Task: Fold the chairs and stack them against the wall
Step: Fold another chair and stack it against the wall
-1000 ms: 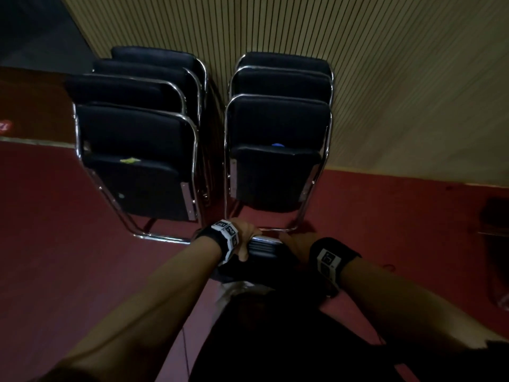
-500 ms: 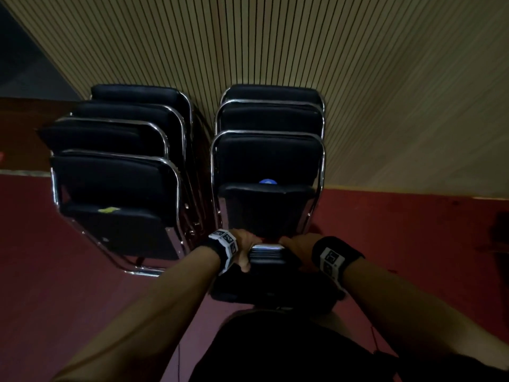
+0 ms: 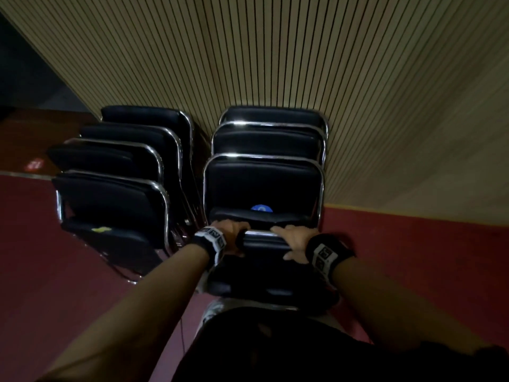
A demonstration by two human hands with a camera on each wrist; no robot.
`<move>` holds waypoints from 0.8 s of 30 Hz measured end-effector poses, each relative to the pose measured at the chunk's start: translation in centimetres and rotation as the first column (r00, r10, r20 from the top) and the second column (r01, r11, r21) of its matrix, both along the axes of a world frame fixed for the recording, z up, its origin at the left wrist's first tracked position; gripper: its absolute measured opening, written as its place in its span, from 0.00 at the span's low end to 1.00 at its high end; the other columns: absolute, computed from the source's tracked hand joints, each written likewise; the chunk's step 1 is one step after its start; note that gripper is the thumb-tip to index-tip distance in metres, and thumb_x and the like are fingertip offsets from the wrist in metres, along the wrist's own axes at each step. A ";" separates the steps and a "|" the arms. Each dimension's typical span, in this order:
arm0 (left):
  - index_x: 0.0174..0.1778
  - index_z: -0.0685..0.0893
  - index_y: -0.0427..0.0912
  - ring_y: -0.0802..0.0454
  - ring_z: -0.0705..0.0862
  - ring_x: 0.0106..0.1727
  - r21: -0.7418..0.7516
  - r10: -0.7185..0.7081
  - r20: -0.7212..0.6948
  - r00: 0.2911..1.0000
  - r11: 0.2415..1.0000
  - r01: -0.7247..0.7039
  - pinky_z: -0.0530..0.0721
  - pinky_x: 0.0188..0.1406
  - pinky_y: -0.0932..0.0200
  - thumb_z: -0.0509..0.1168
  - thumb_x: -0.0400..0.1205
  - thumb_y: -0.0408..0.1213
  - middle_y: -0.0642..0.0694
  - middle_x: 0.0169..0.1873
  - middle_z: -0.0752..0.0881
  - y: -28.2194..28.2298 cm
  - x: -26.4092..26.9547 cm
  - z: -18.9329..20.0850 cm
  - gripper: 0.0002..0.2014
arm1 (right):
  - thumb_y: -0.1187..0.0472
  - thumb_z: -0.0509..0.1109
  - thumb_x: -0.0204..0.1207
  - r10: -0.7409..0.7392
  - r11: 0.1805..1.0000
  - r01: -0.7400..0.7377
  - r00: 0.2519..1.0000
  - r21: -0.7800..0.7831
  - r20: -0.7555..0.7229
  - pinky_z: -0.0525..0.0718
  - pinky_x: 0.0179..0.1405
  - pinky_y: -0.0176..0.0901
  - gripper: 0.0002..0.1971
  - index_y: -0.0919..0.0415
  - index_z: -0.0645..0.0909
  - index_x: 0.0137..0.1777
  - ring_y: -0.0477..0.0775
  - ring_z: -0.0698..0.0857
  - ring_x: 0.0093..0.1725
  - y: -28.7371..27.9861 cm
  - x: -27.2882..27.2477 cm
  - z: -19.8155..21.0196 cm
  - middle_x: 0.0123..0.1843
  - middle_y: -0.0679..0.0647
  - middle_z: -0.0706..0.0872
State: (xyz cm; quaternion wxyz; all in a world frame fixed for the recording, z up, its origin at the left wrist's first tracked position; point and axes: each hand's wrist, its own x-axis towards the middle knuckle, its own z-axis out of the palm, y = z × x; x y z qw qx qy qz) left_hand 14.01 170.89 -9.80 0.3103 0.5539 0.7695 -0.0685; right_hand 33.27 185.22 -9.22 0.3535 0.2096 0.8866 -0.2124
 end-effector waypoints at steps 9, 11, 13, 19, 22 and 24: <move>0.62 0.79 0.62 0.50 0.88 0.56 -0.019 0.013 0.015 1.000 1.000 -0.013 0.86 0.55 0.56 0.81 0.64 0.56 0.53 0.55 0.89 3.9 -3.5 0.5 0.31 | 0.47 0.70 0.82 0.008 0.999 -0.005 0.996 0.040 -0.086 0.66 0.73 0.69 0.41 0.35 0.47 0.87 0.63 0.68 0.79 4.4 -2.7 0.3 0.85 0.52 0.62; 0.62 0.79 0.62 0.47 0.87 0.57 0.004 0.019 -0.008 1.000 1.000 -0.019 0.87 0.55 0.54 0.80 0.65 0.57 0.51 0.55 0.86 4.6 -5.0 0.1 0.30 | 0.46 0.69 0.82 -0.001 0.999 0.006 0.995 0.052 -0.098 0.64 0.74 0.67 0.40 0.33 0.47 0.86 0.63 0.67 0.78 5.3 -3.8 0.1 0.83 0.52 0.63; 0.66 0.79 0.57 0.43 0.83 0.60 0.047 0.039 -0.059 0.998 0.998 -0.036 0.86 0.59 0.48 0.80 0.67 0.58 0.45 0.59 0.80 5.8 -6.3 0.4 0.32 | 0.44 0.67 0.83 -0.047 0.993 0.058 0.993 0.106 -0.105 0.58 0.77 0.74 0.38 0.31 0.47 0.86 0.64 0.63 0.79 6.4 -4.8 0.0 0.83 0.53 0.60; 0.78 0.71 0.57 0.38 0.72 0.70 0.111 0.049 -0.287 0.957 0.994 -0.018 0.80 0.64 0.40 0.68 0.79 0.58 0.41 0.71 0.70 7.4 -8.1 -0.9 0.31 | 0.52 0.59 0.86 -0.265 0.877 0.356 0.919 0.323 -0.293 0.54 0.76 0.84 0.32 0.42 0.52 0.87 0.64 0.57 0.84 6.8 -5.8 -3.2 0.86 0.58 0.58; 0.76 0.73 0.57 0.37 0.68 0.71 0.054 0.035 -0.275 0.961 0.998 -0.021 0.79 0.63 0.40 0.70 0.78 0.56 0.41 0.72 0.67 7.5 -9.4 -1.4 0.30 | 0.57 0.56 0.87 -0.309 0.871 0.391 0.907 0.297 -0.287 0.48 0.76 0.86 0.31 0.45 0.51 0.88 0.64 0.50 0.87 6.4 -7.2 -3.5 0.88 0.58 0.54; 0.75 0.73 0.54 0.38 0.68 0.70 0.047 0.015 -0.278 0.961 0.999 -0.002 0.80 0.62 0.41 0.72 0.77 0.55 0.42 0.69 0.69 7.7 -9.7 -1.3 0.30 | 0.60 0.55 0.88 -0.331 0.879 0.393 0.911 0.272 -0.247 0.46 0.77 0.85 0.32 0.46 0.48 0.89 0.66 0.46 0.87 6.5 -7.8 -3.3 0.89 0.57 0.50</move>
